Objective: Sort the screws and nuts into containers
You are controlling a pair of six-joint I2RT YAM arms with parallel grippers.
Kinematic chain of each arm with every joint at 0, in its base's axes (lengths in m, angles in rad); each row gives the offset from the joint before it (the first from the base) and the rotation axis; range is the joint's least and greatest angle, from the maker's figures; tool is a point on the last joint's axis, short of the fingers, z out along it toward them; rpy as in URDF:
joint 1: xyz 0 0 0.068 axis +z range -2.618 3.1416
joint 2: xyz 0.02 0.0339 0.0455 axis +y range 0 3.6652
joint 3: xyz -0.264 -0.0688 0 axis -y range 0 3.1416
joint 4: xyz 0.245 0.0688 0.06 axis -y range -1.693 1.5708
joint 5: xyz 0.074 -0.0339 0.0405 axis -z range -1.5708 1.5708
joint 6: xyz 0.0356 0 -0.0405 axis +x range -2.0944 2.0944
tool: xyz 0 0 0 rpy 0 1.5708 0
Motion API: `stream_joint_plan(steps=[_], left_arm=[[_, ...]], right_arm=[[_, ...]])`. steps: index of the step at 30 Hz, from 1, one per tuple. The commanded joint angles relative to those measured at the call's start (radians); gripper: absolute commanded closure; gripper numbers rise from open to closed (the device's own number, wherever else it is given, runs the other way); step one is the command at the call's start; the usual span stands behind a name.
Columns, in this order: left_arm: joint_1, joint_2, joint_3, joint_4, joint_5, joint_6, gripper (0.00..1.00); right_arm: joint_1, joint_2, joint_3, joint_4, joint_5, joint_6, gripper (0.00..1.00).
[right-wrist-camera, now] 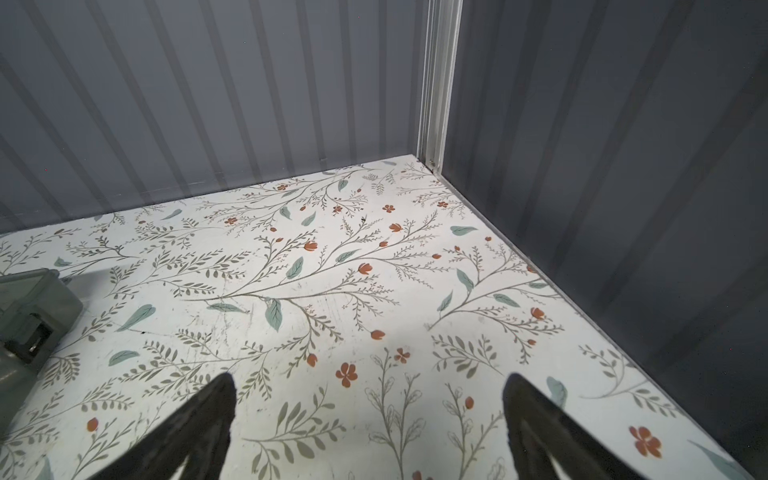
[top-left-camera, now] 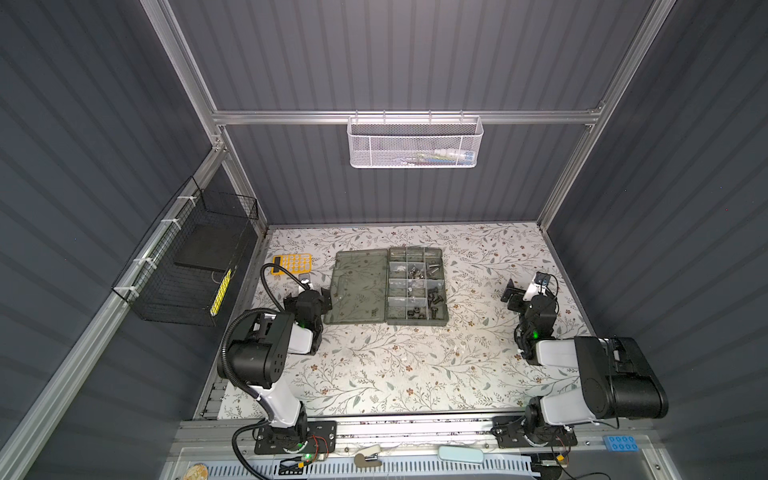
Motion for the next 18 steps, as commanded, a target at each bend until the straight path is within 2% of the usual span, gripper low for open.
stream_joint_plan(steps=[1,18], left_arm=[[0.007,0.002,-0.003,0.028,0.003,0.014,0.00],[0.007,0.004,0.001,0.020,0.006,0.012,0.00]], right_arm=[[-0.005,-0.001,0.012,-0.022,-0.018,0.016,0.01],[-0.005,0.000,0.012,-0.022,-0.017,0.016,0.01]])
